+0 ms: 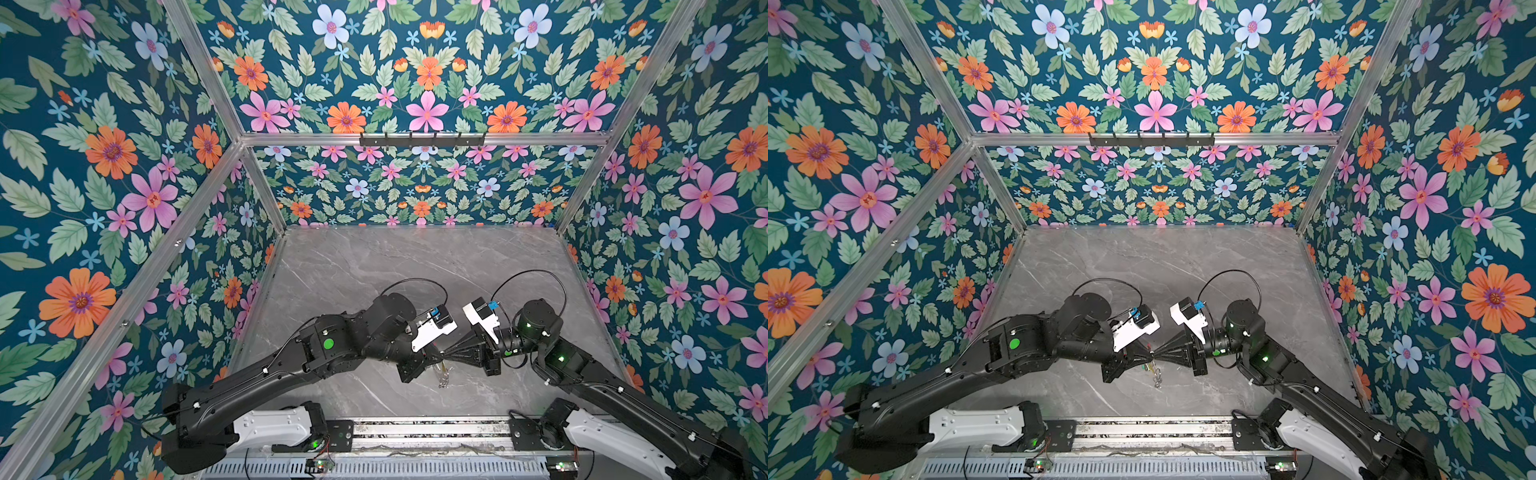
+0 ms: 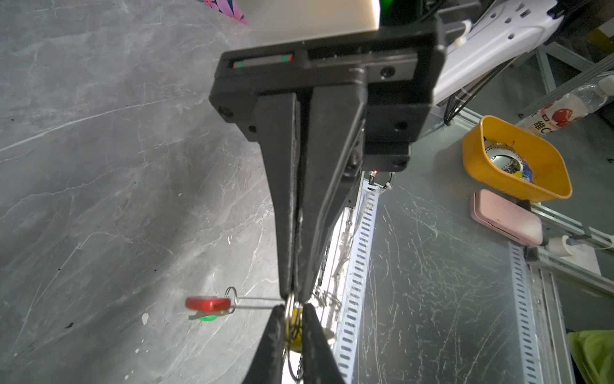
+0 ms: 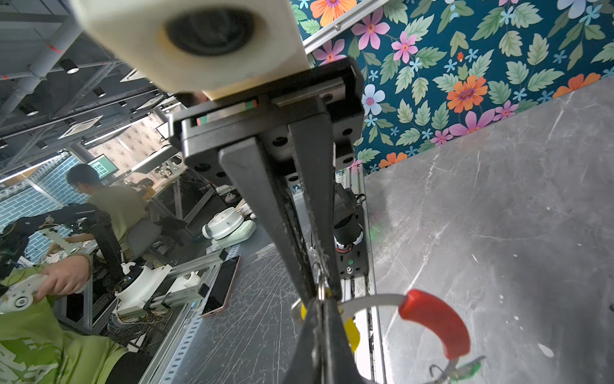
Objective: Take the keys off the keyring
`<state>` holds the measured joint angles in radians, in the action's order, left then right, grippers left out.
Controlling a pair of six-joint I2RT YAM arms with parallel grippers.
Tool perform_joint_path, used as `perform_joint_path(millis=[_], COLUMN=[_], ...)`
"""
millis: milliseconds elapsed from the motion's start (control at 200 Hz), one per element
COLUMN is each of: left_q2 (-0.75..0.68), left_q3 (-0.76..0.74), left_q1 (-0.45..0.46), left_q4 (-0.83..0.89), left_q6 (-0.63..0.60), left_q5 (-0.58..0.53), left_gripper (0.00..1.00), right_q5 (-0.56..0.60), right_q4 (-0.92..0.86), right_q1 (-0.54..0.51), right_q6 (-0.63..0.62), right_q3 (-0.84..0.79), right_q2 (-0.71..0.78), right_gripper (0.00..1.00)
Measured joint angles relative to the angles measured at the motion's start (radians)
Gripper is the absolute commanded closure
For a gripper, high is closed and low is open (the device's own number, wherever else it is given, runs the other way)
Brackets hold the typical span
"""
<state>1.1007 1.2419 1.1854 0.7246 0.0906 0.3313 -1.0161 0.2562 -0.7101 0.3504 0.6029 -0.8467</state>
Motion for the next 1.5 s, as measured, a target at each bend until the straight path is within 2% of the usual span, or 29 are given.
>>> perform_joint_path(millis=[235, 415, 1195, 1500], left_q2=[-0.054, -0.077, -0.138, -0.146], left_q3=[-0.063, -0.092, -0.127, -0.145], left_q1=[0.0, -0.001, -0.001, -0.001], left_q4=[-0.095, -0.132, -0.148, -0.149], left_q6=[0.035, 0.046, 0.087, 0.091], left_q5=[-0.001, -0.008, -0.02, -0.023], left_gripper=[0.82, 0.81, 0.76, 0.8], right_q5=[0.008, 0.022, 0.025, 0.026], right_q4=[-0.002, -0.002, -0.02, -0.021], right_q1=[0.0, -0.001, -0.001, 0.0], right_q6=[0.013, 0.013, 0.011, 0.011], right_q3=[0.006, 0.008, 0.024, 0.025], right_q2=[0.018, 0.023, 0.035, 0.036], right_gripper=[1.0, 1.0, 1.0, 1.0])
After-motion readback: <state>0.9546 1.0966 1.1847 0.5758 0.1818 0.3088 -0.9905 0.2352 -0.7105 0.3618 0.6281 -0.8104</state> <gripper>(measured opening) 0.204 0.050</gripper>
